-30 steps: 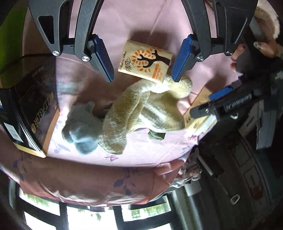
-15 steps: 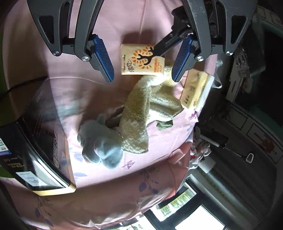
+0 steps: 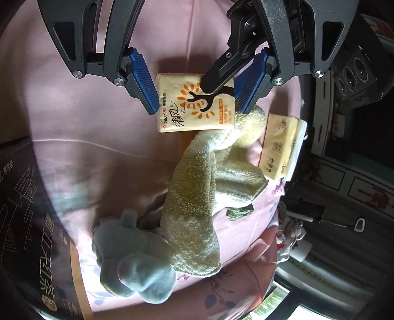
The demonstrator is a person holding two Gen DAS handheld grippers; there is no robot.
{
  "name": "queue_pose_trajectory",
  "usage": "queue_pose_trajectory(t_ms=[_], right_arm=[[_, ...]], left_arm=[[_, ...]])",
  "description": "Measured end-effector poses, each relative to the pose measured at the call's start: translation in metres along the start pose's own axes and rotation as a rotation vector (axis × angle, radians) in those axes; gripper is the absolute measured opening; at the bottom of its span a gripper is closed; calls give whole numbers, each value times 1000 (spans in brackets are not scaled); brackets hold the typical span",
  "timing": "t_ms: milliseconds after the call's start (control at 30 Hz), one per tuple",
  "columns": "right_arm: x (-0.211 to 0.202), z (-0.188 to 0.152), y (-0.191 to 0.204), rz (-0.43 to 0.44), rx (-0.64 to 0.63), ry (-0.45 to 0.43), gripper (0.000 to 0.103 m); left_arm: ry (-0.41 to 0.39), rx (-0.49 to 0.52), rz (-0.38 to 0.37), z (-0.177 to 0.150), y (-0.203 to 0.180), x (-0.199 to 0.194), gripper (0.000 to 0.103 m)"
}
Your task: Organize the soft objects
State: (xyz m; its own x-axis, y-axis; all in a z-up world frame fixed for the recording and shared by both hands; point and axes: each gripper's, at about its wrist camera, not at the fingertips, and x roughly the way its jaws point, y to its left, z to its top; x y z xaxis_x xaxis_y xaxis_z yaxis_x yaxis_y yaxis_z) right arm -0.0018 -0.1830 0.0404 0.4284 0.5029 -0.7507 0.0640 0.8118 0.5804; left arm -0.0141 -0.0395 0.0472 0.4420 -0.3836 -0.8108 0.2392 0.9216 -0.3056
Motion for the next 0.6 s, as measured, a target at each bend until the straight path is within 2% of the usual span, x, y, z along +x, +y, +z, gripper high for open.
queue_pose_trajectory(t_ms=[233, 467, 500, 567, 600], right_arm=[[1, 1, -2, 31, -4, 5, 68], [-8, -1, 4, 48, -21, -28, 68], [-11, -1, 4, 67, -21, -31, 68], [-17, -2, 8, 194, -27, -14, 65], [-21, -2, 12, 226, -32, -18, 66]], left_arm=[[4, -14, -3, 0, 1, 2, 34], [-11, -19, -13, 1, 2, -1, 34], [-23, -21, -15, 1, 1, -4, 33], [-42, -18, -71, 3, -2, -9, 33], [-58, -16, -85, 4, -5, -13, 29]])
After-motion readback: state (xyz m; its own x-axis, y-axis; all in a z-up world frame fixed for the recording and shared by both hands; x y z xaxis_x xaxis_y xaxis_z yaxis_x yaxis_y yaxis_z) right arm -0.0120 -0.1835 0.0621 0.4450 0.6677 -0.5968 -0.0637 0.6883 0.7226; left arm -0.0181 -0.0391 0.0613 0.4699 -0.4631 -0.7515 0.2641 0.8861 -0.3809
